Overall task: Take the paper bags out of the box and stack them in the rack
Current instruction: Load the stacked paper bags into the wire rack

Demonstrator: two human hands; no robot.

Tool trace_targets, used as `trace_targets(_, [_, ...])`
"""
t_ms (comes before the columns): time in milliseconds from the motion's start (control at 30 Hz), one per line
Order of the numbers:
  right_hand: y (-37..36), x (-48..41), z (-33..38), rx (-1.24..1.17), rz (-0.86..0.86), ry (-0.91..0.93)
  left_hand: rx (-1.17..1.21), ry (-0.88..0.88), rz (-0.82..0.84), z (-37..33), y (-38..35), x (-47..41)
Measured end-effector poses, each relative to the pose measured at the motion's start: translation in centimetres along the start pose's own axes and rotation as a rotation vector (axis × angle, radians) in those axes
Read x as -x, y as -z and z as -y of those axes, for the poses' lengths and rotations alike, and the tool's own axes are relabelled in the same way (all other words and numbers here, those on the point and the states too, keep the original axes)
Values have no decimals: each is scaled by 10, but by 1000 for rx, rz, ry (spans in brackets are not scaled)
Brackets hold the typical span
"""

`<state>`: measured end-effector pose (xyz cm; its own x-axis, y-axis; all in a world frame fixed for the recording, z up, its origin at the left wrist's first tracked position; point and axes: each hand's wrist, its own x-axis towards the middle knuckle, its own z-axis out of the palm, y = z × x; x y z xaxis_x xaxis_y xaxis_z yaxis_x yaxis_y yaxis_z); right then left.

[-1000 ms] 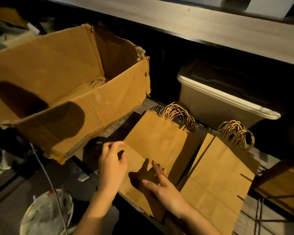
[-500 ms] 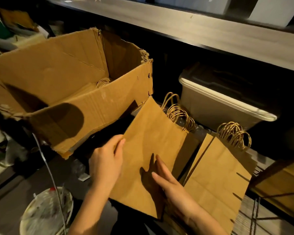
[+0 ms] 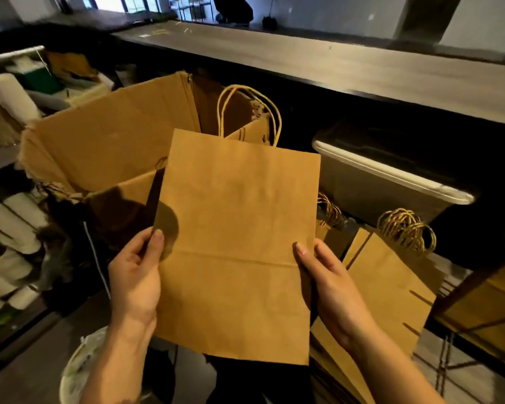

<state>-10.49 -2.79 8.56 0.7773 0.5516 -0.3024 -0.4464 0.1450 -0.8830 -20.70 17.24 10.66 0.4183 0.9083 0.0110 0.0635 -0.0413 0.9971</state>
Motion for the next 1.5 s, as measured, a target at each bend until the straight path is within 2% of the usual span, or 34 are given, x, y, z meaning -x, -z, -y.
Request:
trace_targets(100, [13,13,14,63,-83,148,88,53,82,-4,-17,21])
trace_targets(200, [36,31,27,206,-219,323,21,43,171,-7,-42,44])
trace_targets(267, [56,45,36,248,-314,416,-19,40,283,-9,-57,58])
trace_targets(467, [129,102,62,386,-676,647,65,15,778,-37,-123,109])
trace_targets(533, [151,117,70,455,-823,723,102,-63,920,-50,-148,125])
trace_targets(700, [191,143,97,489,-1138,917,140,-215,1129,-80,-212,163])
trace_targets(800, [210,146,112,422,-1217,1008,171,-221,1226,-92,-244,187])
trace_targets(933, [231,136,122,297,-1222,1126,351,-135,1292,-95,-271,210])
trace_targets(1067, [250,128,112,303,-1313,1105,301,-120,1244,-71,-296,226])
trace_targets(1200, [258,122,90,292,-1439,962,209,-97,1237,-47,-306,236])
trace_targets(1300, [267,123,74,349,-1471,852,182,-89,1185,-37,-306,234])
trace_targets(1500, [275,131,59,677,-1442,655,54,-185,1139,-24,-303,234])
